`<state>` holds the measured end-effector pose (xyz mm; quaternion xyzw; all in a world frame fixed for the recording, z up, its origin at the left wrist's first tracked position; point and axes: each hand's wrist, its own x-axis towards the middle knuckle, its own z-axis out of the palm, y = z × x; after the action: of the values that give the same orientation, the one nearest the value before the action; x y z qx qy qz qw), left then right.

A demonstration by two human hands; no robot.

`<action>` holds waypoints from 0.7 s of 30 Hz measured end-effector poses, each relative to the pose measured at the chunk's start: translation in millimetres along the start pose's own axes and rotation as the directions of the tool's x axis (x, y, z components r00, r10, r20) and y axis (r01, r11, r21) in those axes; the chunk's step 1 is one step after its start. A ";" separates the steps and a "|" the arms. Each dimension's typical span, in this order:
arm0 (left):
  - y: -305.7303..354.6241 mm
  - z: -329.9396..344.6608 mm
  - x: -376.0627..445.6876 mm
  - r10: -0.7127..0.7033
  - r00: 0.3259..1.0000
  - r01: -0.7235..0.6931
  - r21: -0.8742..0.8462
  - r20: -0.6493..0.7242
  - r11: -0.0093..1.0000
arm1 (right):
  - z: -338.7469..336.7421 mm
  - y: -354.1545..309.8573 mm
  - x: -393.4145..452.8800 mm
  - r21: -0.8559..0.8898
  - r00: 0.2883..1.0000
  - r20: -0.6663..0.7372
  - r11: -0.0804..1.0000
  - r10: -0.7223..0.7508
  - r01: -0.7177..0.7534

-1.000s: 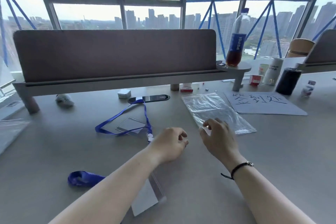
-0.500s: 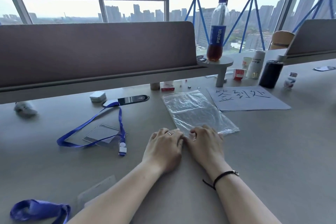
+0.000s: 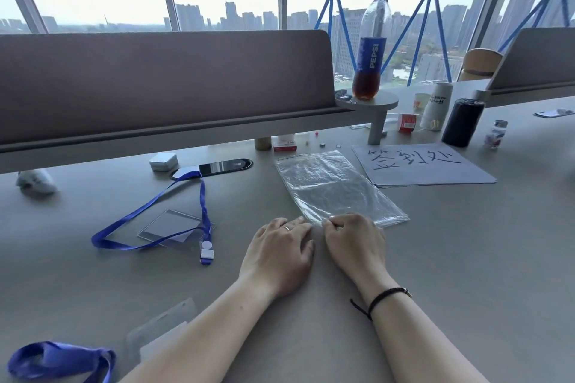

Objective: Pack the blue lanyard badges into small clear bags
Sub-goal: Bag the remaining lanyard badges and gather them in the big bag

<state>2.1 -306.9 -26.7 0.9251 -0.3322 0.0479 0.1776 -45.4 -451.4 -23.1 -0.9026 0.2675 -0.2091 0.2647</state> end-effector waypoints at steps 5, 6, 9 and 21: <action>1.7 -3.3 -1.9 -0.017 0.999 0.016 -0.037 -0.030 0.999 | -0.8 -1.9 0.6 0.046 1.000 0.002 0.999 0.020 -0.020; 1.3 -2.7 -1.7 -0.012 0.999 0.011 -0.027 -0.030 1.000 | -0.3 -1.9 0.6 0.040 1.000 0.005 0.999 0.013 -0.013; 0.3 -1.1 -0.4 0.006 1.000 -0.006 -0.003 -0.022 1.000 | 1.1 -1.0 0.4 0.008 0.999 0.044 1.000 0.004 -0.004; 0.0 -0.8 0.5 0.007 1.000 -0.008 0.009 0.011 1.000 | 4.0 3.5 4.9 0.106 0.999 -0.051 0.994 0.013 -0.008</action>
<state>2.5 -306.9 -25.9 0.9249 -0.3365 0.0448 0.1712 -40.9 -455.4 -27.1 -0.8801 0.2676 -0.2450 0.3062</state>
